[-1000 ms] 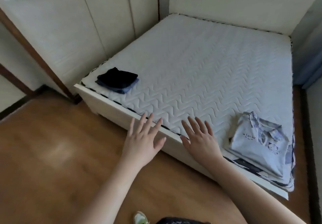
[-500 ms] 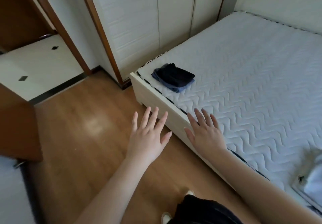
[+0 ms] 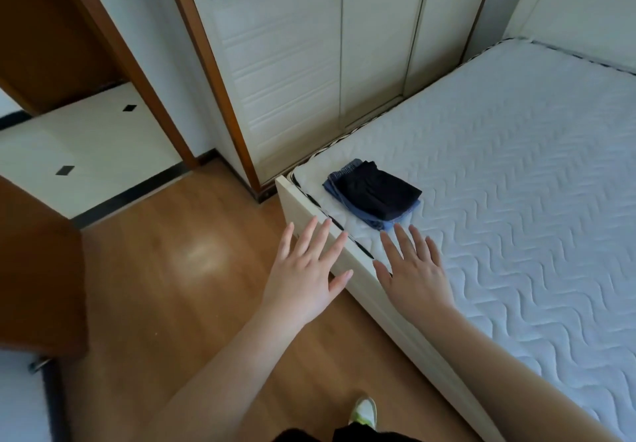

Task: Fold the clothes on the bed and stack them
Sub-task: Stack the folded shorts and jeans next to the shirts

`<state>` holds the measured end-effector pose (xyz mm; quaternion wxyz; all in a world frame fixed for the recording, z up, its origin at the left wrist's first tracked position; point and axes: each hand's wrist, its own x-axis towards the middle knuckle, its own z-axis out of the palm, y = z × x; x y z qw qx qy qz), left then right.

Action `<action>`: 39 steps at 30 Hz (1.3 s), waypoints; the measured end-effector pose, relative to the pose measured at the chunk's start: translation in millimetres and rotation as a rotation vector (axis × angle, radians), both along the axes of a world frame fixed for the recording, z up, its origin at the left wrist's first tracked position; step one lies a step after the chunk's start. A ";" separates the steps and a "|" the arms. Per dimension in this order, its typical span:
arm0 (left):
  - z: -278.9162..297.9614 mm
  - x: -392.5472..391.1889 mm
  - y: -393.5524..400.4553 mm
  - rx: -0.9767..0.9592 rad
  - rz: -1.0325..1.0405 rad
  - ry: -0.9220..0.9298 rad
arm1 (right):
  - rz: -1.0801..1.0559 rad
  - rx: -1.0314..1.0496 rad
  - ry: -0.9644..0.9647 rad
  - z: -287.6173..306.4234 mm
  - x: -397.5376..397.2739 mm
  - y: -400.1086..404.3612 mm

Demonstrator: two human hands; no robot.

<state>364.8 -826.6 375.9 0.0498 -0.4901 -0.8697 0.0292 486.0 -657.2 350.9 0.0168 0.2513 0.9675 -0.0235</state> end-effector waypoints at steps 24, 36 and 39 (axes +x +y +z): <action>-82.4 -309.2 211.2 -0.142 -0.452 -0.042 | -0.496 -0.069 -0.094 -57.9 -211.7 133.9; -150.6 -357.6 337.0 -0.155 -0.451 -0.151 | -0.519 -0.224 -0.144 -127.3 -278.2 258.5; -175.9 -365.8 353.0 -0.216 -0.442 -0.168 | -0.521 -0.261 -0.158 -146.6 -293.9 284.9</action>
